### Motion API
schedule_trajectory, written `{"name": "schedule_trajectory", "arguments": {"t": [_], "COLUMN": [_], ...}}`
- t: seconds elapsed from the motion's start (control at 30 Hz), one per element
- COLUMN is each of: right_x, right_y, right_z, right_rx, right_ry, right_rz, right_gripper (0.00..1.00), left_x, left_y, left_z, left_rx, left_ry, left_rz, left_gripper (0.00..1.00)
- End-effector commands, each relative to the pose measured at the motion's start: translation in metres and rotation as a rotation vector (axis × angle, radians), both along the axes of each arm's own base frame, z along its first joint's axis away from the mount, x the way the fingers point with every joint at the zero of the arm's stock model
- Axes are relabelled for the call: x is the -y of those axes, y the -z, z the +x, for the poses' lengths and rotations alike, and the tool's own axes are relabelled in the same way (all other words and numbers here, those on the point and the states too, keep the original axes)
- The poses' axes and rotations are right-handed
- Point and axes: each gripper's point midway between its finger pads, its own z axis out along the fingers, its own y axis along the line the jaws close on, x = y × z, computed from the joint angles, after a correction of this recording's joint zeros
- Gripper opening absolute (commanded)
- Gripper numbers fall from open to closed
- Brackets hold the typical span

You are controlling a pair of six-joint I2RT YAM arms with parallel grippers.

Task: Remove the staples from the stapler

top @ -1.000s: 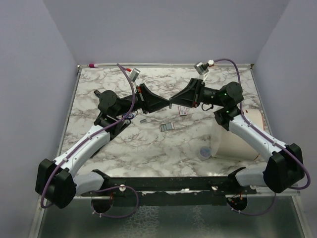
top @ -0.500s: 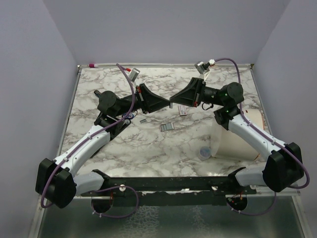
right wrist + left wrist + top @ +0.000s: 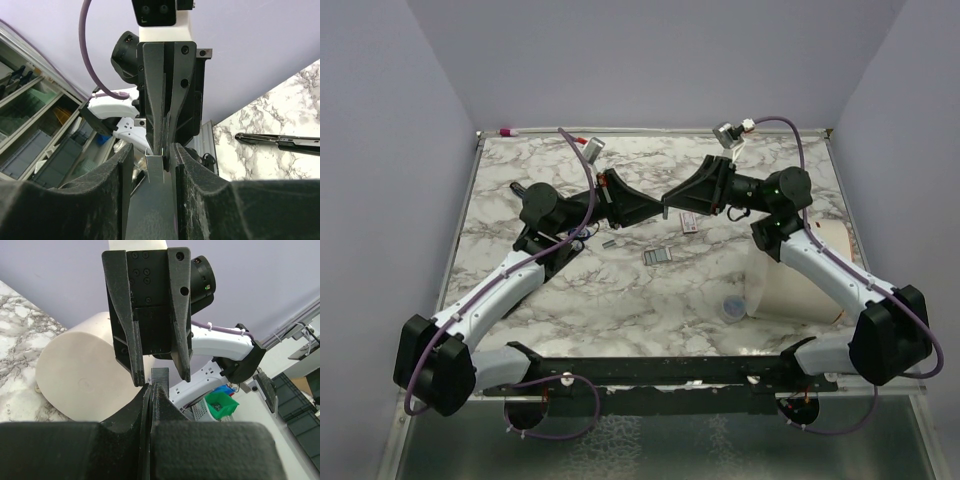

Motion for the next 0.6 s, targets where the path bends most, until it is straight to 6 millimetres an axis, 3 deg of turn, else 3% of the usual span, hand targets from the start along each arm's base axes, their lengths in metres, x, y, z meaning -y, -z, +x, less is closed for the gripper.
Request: {"name": "schedule_trajectory", "arguments": {"t": [0.0,0.57], "right_x": [0.0001,0.0015], "right_y": [-0.0075,-0.0015], "right_z": [-0.0094,-0.0141], "right_rx": [0.048,0.027], "right_ry": [-0.050,-0.074], "right_rz": [0.028,0.041], "right_gripper": [0.35,0.28], "left_x": [0.0016,0.0018], "left_y": [0.0096,0.0058], "left_z": [0.0004,-0.0003], "left_rx": [-0.014,-0.014], "left_ry": [0.016,0.024], "left_rz": [0.011,-0.017], "left_gripper": [0.00,0.00]}}
